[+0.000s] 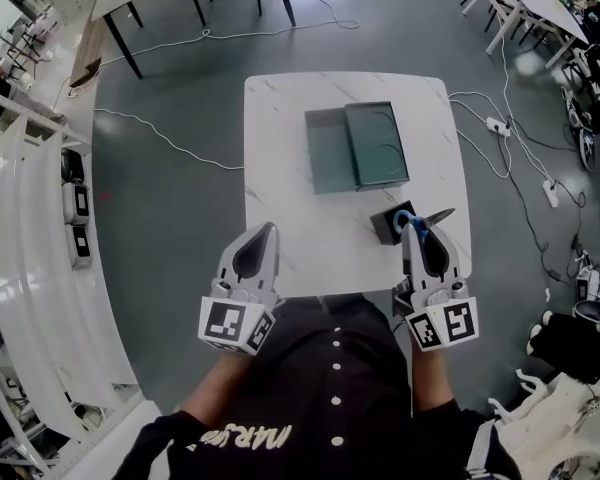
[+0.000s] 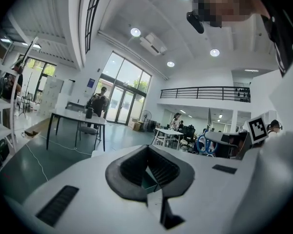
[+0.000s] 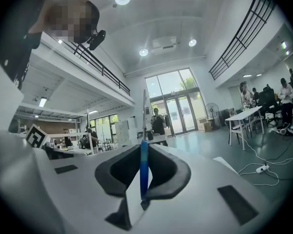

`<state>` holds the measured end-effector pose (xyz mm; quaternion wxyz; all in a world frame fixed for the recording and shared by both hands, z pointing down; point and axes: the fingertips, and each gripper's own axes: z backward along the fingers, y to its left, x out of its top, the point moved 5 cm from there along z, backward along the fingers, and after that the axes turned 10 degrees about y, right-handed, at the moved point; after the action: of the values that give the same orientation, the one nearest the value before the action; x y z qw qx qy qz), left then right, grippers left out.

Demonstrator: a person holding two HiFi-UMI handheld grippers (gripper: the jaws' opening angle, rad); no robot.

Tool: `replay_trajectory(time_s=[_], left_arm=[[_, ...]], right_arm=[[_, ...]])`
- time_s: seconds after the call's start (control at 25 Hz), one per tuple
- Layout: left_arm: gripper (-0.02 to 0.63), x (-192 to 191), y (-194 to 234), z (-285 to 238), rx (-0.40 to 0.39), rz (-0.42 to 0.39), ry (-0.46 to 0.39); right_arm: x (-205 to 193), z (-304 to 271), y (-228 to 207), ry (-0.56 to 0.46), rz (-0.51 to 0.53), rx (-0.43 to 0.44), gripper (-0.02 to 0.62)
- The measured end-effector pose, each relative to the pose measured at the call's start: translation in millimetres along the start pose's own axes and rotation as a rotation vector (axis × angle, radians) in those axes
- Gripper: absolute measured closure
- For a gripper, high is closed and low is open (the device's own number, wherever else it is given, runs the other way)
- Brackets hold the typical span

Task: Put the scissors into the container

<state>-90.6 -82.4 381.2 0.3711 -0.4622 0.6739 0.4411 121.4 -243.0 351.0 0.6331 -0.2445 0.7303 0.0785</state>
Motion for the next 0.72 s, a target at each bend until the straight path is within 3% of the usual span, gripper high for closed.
replay_trajectory(time_s=[0.48,0.72], left_arm=[[0.58,0,-6,-42,0.053,0.029,0.02],[0.58,-8,-1,-55,0.081,0.045,0.054]], right_arm=[[0,-60,-42,0.1,-0.018,0.111,0.537],[-4,-102,-52,0.178,-0.064,0.226,0.537]])
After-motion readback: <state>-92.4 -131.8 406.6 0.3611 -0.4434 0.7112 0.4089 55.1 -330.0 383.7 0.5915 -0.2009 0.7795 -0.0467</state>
